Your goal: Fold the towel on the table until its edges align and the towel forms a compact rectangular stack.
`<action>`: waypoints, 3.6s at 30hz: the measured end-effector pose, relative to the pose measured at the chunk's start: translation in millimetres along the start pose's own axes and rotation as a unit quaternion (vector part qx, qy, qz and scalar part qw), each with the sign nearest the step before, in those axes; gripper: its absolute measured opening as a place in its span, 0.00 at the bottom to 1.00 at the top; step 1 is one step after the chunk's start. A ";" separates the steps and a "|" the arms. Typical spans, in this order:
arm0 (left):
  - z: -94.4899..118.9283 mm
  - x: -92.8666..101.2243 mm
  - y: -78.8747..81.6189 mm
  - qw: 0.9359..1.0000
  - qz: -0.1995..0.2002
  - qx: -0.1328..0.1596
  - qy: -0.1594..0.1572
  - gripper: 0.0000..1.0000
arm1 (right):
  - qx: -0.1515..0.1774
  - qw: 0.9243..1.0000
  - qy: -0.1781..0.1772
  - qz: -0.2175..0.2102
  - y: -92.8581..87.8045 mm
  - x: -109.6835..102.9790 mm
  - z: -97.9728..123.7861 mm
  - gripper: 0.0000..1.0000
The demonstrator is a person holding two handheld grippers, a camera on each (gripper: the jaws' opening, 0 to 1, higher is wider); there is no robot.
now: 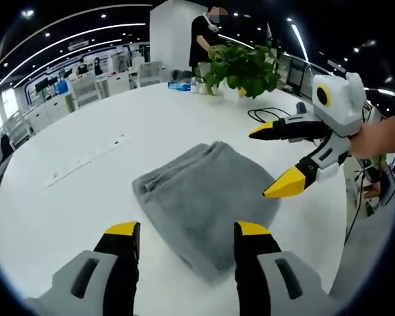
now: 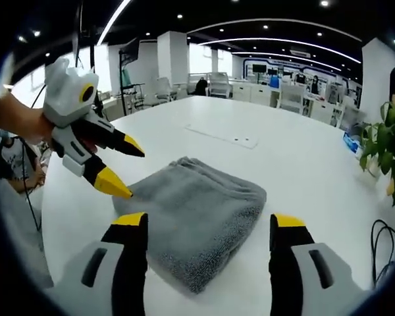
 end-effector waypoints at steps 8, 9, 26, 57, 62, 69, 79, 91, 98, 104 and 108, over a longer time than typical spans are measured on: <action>15.4 1.1 0.3 1.000 -0.008 0.017 0.016 0.72 | 0.004 1.000 0.003 0.003 -1.0 -10.2 12.6 0.81; 16.8 1.2 0.8 1.000 -0.007 0.020 0.017 0.73 | 0.005 1.000 0.002 0.002 -1.1 -10.6 14.6 0.81; 41.9 19.4 -9.1 0.998 -0.022 0.034 0.044 0.88 | 0.022 1.000 0.001 -0.002 1.2 -23.8 44.0 0.85; 103.1 42.1 -57.5 0.993 0.024 0.073 0.094 0.99 | 0.051 0.998 -0.025 -0.029 -36.3 -71.5 97.6 0.99; 111.7 45.7 -63.4 0.992 0.023 0.075 0.096 0.99 | 0.060 0.997 -0.031 -0.040 -39.0 -72.8 105.7 0.99; 121.6 49.7 -72.7 0.992 0.028 0.078 0.099 0.99 | 0.064 0.996 -0.037 -0.046 -43.3 -79.2 111.3 0.99; 131.9 57.0 -79.4 0.989 0.036 0.091 0.112 0.97 | 0.066 0.996 -0.040 -0.040 -47.8 -88.6 115.9 0.99; 140.9 57.7 -89.4 0.987 0.036 0.093 0.124 0.96 | 0.074 0.995 -0.042 -0.051 -53.4 -96.5 124.3 0.98; 140.9 58.6 -96.4 0.986 0.044 0.095 0.126 0.96 | 0.081 0.995 -0.042 -0.046 -49.5 -96.1 124.1 0.98; 140.8 61.2 -101.1 0.987 0.044 0.093 0.127 0.95 | 0.091 0.993 -0.045 -0.054 -48.7 -93.7 127.4 0.97; 141.5 65.7 -97.1 0.986 0.035 0.102 0.124 0.95 | 0.089 0.993 -0.049 -0.059 -51.5 -90.1 127.5 0.97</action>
Point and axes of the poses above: the point that each gripper's makers call its tool centre point, and the gripper's own axes: z roughly backward along the fingers, x roughly to its right, y roughly out of its top, the point moved 3 cm from there along z, roughly backward along the fingers, and after that the axes turned 2 degrees about y, right-handed, at the moved point
